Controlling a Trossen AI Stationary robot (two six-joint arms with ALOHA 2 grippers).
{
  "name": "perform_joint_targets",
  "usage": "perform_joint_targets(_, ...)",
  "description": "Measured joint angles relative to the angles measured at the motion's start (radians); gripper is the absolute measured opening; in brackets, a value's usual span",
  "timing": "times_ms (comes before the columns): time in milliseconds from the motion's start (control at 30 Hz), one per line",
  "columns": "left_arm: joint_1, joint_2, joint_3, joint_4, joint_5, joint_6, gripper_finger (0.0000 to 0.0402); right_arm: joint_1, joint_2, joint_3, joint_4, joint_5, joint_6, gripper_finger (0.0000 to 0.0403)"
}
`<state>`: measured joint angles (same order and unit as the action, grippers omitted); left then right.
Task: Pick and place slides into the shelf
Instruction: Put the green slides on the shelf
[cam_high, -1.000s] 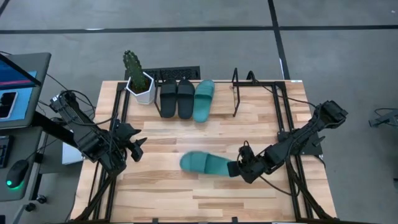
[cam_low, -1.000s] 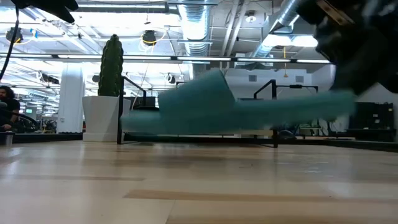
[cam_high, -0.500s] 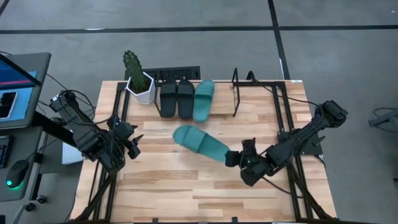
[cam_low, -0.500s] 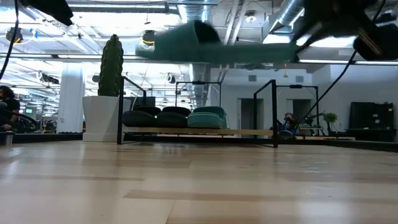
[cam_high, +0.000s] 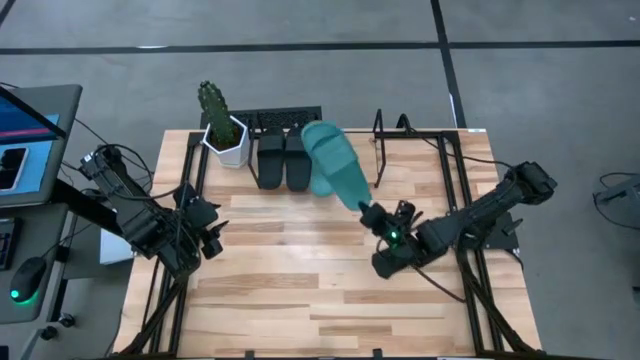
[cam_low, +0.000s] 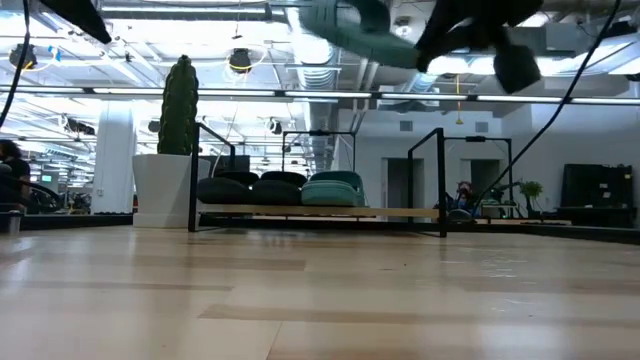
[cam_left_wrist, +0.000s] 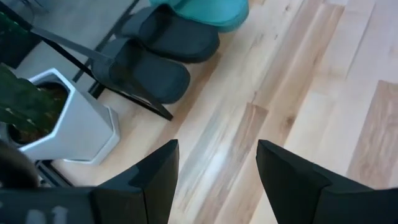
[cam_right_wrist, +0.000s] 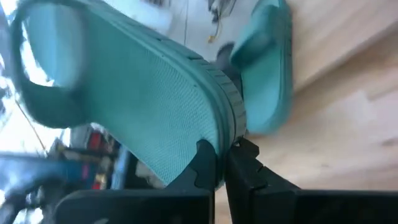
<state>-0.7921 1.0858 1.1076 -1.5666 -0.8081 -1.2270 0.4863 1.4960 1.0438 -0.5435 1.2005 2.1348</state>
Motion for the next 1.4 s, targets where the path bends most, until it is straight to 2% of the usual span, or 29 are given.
perform_joint_targets(200,0.0,0.001,0.0,0.011,0.093,0.071,0.0204,-0.115,0.062,-0.005,0.12,0.037,0.019,0.0002)
perform_joint_targets(400,0.0,0.001,0.0,0.013,0.197,0.134,0.0204,-0.205,0.148,0.0,0.334,0.041,0.023,0.0001)
perform_joint_targets(633,0.0,0.0,0.0,0.004,0.228,0.27,0.0204,-0.276,0.226,-0.001,0.48,0.057,0.025,0.0001)
perform_joint_targets(1000,0.0,0.0,0.0,-0.005,0.254,0.446,0.0204,-0.333,0.197,0.0,0.37,0.026,0.036,0.0001)
perform_joint_targets(1200,0.0,0.0,0.0,-0.005,0.253,0.483,0.0204,-0.365,0.193,0.0,0.289,-0.074,0.051,0.0001)
perform_joint_targets(1400,0.0,0.0,0.0,-0.005,0.252,0.51,0.0204,-0.408,0.193,0.0,0.245,-0.101,0.058,0.0001)
